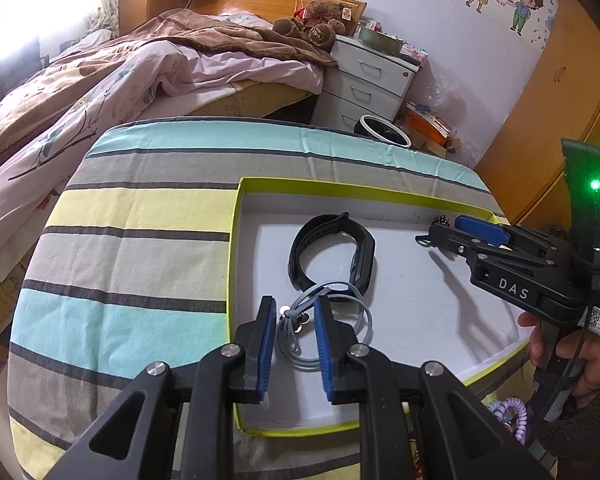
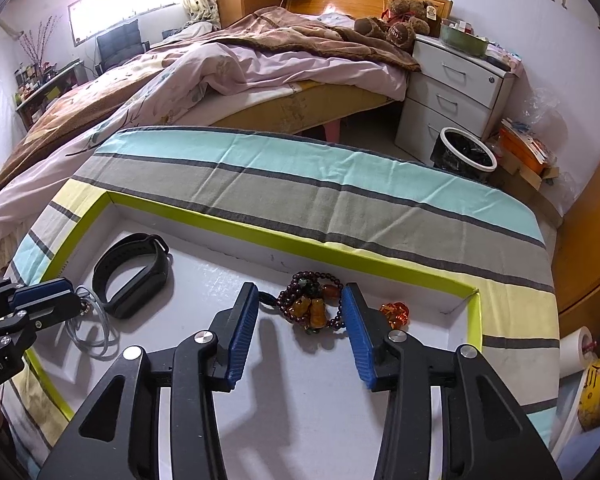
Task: Organize jewelry
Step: 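Lower the grey cable into the green box with the left gripper while the right releases the bracelet there, then grasp the purple coil hair tie with the right gripper while the left grasps a red ornament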
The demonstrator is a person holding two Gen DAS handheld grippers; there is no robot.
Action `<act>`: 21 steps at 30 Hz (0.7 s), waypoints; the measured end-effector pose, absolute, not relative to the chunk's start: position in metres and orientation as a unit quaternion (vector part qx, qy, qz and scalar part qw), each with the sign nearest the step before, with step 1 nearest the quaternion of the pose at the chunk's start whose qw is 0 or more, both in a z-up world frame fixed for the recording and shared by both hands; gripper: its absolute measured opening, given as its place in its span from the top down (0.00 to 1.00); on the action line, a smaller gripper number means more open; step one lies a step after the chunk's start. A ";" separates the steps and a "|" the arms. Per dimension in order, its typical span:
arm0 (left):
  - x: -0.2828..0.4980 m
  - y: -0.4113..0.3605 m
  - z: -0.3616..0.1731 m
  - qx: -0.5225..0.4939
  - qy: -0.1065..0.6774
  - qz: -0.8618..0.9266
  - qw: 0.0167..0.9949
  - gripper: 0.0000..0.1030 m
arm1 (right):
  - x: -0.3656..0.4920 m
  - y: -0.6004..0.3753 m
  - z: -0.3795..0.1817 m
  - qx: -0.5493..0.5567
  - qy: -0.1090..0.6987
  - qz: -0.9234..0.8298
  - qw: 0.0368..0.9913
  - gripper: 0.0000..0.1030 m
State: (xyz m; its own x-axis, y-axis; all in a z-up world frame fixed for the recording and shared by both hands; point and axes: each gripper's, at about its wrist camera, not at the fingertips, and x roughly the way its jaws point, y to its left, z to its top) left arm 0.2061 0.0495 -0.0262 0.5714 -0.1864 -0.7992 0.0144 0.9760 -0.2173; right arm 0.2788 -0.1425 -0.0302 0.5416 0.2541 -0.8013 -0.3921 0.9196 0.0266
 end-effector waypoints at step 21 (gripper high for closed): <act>0.122 0.032 0.015 -0.095 0.411 -0.118 0.899 0.53 | 0.175 -0.188 0.014 -0.041 0.395 0.201 0.896 0.54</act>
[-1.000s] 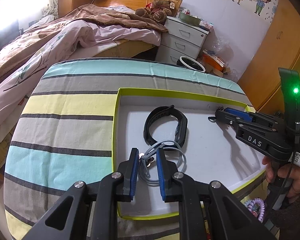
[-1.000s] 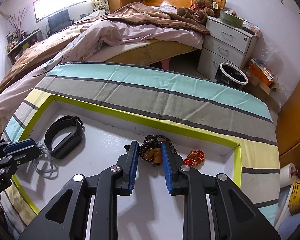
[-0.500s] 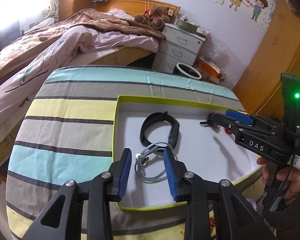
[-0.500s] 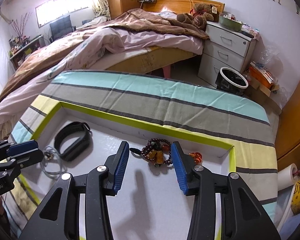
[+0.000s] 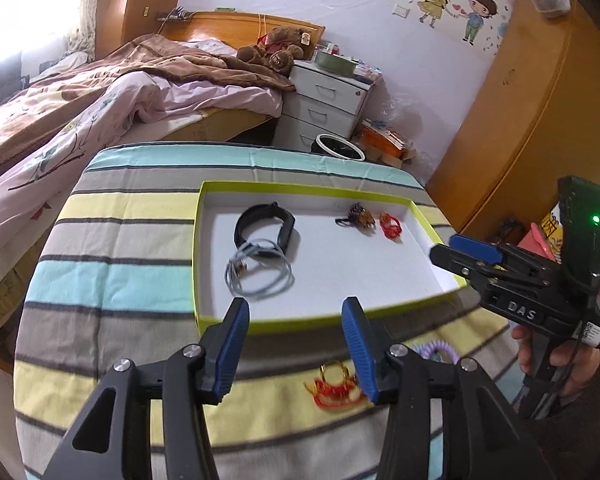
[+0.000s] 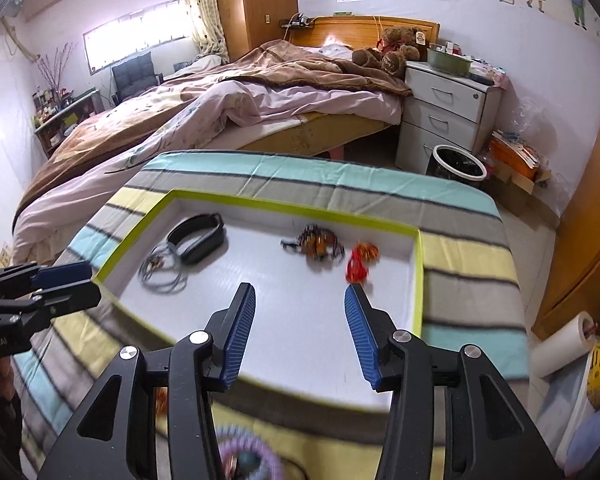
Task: Organize jewelry
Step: 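Grasp the purple coil hair tie with the right gripper while the left grasps a red ornament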
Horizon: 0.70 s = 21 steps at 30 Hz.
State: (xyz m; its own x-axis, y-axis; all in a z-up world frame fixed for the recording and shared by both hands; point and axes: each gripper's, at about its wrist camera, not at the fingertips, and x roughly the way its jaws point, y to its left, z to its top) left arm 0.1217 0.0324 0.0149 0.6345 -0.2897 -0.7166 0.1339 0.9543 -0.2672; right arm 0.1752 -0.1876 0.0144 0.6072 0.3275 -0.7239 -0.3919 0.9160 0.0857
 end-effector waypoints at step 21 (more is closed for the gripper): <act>0.065 0.035 -0.014 -0.101 0.439 -0.116 0.885 0.52 | 0.094 -0.218 -0.023 0.004 0.435 0.206 0.876 0.53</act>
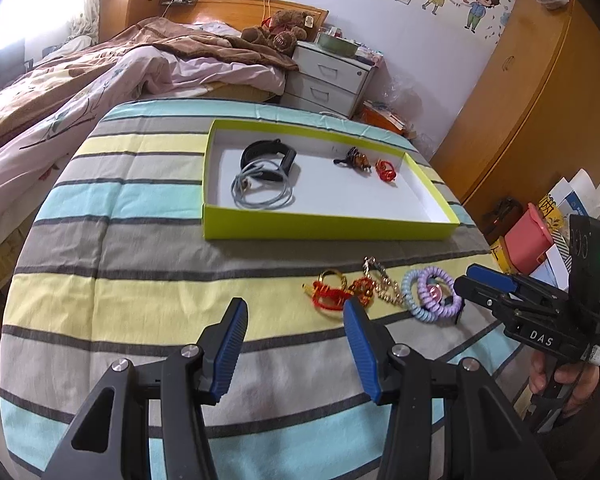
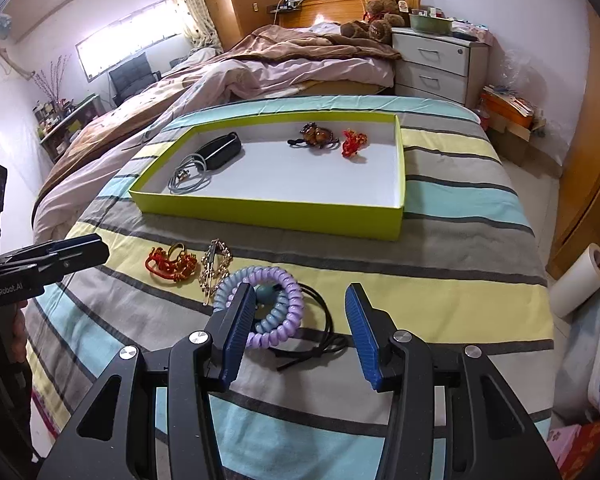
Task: Organize jewelry
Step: 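Grasp the purple coil hair tie with the right gripper while the left grasps a red ornament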
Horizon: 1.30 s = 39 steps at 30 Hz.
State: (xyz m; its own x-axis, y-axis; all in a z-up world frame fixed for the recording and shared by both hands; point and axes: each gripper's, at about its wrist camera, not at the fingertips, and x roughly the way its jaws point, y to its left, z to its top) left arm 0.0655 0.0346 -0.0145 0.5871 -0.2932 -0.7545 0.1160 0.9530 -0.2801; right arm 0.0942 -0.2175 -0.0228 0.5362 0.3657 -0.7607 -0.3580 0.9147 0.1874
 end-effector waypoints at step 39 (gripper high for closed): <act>0.100 -0.014 -0.034 -0.036 0.473 -0.136 0.870 0.52 | 0.079 -0.244 -0.003 0.059 0.396 0.198 0.895 0.91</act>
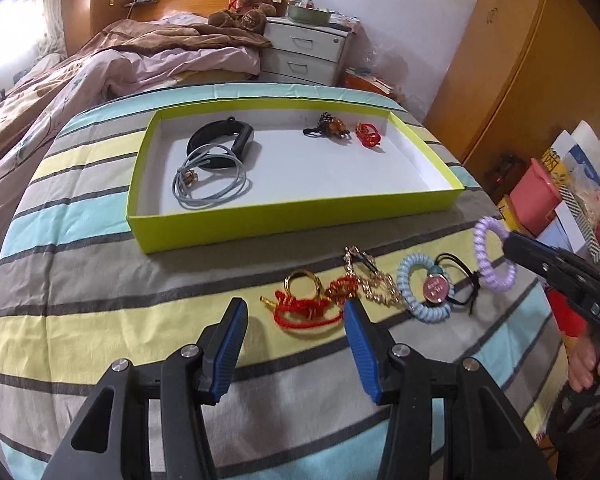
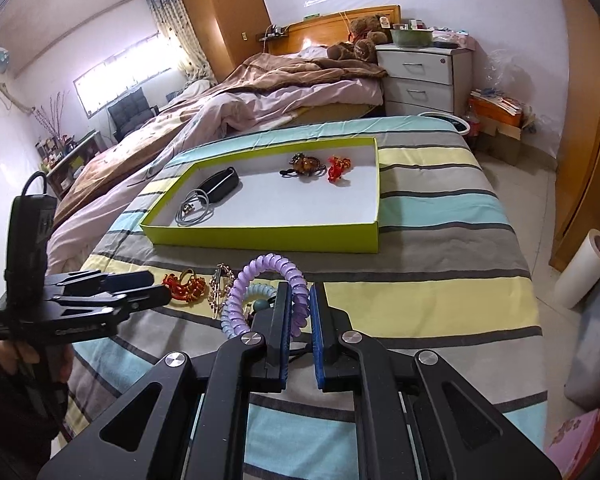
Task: Organize jewelry
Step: 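Grasp the purple coil hair tie with the right gripper while the left grasps a red ornament, then carry the red ornament with the left gripper over the green box while the right carries the purple coil there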
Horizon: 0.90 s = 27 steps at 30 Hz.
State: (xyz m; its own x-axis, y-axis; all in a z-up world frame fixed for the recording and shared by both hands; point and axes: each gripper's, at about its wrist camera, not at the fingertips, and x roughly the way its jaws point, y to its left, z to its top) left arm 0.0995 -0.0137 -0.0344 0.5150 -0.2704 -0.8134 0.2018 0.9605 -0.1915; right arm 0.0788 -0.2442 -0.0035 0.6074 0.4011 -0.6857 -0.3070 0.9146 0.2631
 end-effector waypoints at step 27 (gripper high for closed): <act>0.058 -0.039 -0.038 -0.019 0.494 -0.202 0.845 0.79 | 0.074 -0.253 -0.006 0.079 0.389 0.197 0.896 0.91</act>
